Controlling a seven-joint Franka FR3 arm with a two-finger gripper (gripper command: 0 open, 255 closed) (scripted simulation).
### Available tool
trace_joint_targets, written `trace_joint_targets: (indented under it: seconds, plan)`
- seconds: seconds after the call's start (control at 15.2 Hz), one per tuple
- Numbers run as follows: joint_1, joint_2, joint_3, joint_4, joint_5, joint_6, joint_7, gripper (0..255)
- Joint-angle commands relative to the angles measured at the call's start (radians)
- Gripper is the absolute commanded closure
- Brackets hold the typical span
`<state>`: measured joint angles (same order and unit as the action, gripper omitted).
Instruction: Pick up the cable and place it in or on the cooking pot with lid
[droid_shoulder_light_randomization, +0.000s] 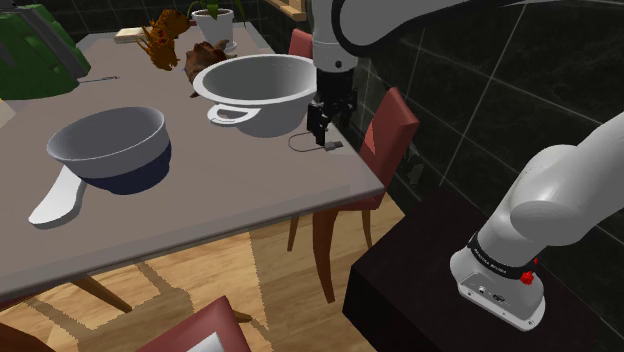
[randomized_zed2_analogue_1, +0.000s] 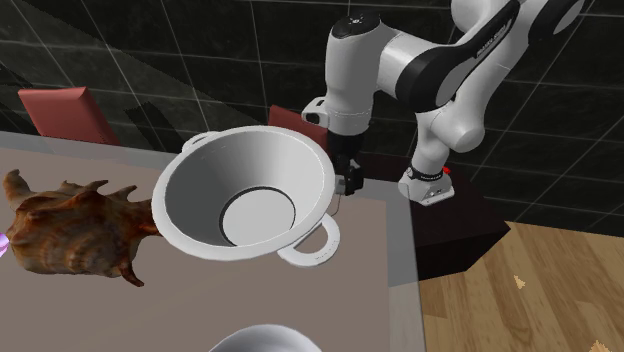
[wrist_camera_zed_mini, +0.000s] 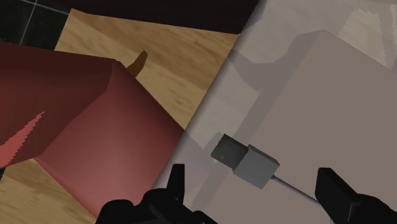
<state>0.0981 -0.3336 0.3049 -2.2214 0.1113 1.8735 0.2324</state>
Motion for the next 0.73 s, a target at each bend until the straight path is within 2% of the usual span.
trace_joint_targets:
  seconds: [0.0, 0.13, 0.66]
  plan:
    - [0.001, 0.005, 0.003, -0.026, 0.001, 0.031, 0.001, 0]
    - [0.002, 0.011, 0.006, -0.055, 0.001, 0.066, 0.001, 0]
    - [0.003, 0.012, 0.005, -0.055, 0.001, 0.066, 0.001, 0]
